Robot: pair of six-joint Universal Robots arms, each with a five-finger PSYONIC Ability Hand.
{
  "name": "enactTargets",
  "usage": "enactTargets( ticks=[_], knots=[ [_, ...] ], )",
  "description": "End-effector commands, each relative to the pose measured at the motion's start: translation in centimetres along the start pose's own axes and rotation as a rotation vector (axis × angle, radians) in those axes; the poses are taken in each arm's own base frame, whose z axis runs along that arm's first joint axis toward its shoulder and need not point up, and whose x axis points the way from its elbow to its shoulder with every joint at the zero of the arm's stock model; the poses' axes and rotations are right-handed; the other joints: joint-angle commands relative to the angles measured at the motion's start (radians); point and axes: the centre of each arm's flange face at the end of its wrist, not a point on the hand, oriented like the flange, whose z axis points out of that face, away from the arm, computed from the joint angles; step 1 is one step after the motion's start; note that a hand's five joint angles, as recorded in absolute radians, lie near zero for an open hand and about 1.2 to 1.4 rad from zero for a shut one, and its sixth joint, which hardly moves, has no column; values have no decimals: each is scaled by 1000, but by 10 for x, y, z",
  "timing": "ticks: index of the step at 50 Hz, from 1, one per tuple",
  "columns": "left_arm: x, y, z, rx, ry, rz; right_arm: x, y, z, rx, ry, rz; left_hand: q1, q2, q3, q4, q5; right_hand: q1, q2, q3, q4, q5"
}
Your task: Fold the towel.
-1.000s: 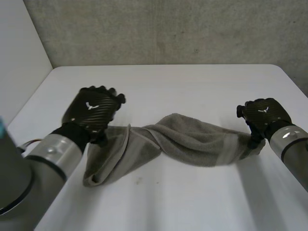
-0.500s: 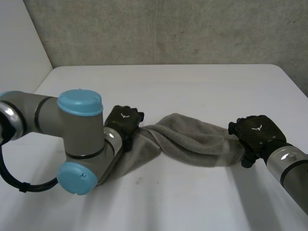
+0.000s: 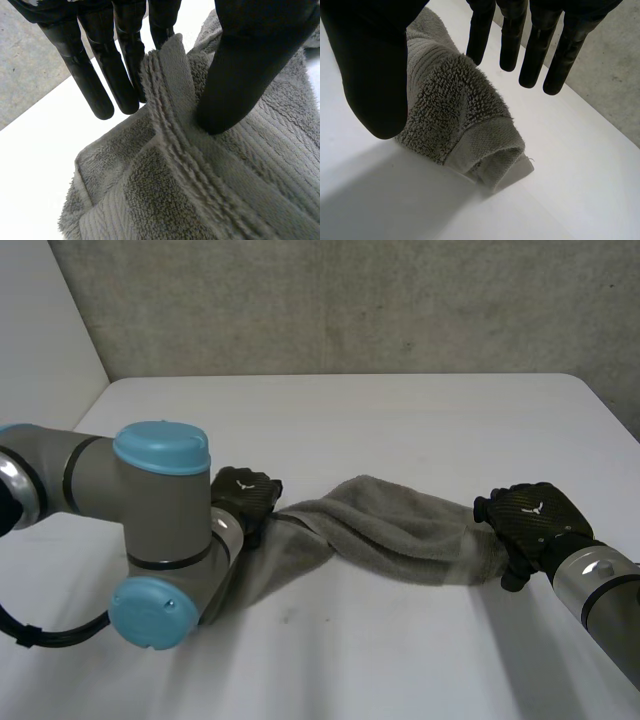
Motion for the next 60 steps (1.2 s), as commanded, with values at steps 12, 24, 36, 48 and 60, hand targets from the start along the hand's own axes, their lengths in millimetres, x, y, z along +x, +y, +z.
enactTargets(
  ticks=[12,24,36,48,60],
  knots=[
    [1,8,-7,-7,-1,3,-1,2,1,-5,-1,-2,607,601,600,600,598,-37,-16,-5,-3,6],
    [-21,-56,-48,249,-71,-37,2,-10,2,31,3,-11,607,601,600,600,598,-161,-139,-129,-126,-117],
    [-25,-54,-89,268,-67,-39,-25,7,36,-4,-108,-17,607,601,600,600,598,-87,-65,-55,-53,-44],
    [-31,-56,-116,302,-80,-48,-13,-18,50,72,-111,89,607,601,600,600,598,925,946,957,959,968],
    [-39,-71,-152,406,-80,-58,32,-125,-11,253,-56,63,607,601,600,600,598,925,946,957,959,968]
  ],
)
